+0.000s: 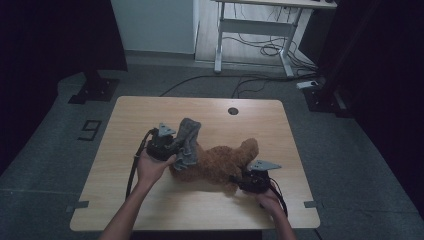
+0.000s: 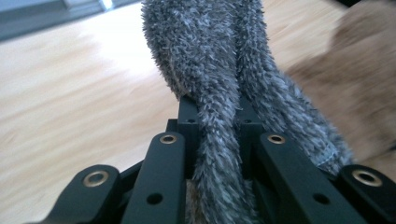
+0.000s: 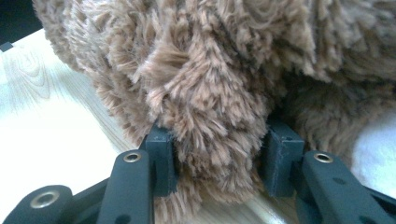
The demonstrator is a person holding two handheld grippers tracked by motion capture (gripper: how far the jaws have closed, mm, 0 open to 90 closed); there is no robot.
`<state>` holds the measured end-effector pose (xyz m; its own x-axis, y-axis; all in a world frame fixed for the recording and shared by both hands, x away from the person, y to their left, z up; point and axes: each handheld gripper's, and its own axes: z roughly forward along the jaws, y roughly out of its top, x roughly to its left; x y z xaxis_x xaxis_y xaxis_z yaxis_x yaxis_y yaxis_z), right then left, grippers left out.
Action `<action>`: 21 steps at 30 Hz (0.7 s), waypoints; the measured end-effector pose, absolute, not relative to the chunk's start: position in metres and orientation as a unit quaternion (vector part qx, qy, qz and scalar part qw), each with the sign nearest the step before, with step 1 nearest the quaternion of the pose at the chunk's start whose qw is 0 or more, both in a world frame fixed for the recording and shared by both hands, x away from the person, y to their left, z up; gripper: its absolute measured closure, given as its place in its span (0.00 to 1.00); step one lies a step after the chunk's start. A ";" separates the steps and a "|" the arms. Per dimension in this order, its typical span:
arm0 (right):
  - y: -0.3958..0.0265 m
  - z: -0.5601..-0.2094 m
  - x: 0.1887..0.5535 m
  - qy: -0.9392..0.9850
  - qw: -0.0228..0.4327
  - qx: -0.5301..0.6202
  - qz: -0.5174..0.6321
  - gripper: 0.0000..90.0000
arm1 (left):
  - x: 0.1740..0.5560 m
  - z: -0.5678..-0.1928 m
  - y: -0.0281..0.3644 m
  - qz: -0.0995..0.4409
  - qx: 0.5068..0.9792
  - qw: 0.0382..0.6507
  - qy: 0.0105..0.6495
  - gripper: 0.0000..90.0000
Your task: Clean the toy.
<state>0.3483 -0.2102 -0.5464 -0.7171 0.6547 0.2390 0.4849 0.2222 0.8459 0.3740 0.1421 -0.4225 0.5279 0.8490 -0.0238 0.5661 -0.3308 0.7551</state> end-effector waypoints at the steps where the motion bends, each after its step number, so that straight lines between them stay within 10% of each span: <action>1: -0.211 -0.547 0.349 0.777 0.083 0.367 0.504 0.60 | 0.375 -0.429 0.147 0.185 0.792 0.366 0.452 0.87; 11: -0.211 -0.547 0.349 0.778 0.081 0.365 0.504 0.60 | 0.372 -0.448 0.176 0.189 0.782 0.358 0.474 0.87; 21: -0.212 -0.548 0.349 0.778 0.080 0.369 0.502 0.60 | 0.366 -0.417 0.114 0.191 0.799 0.394 0.412 0.87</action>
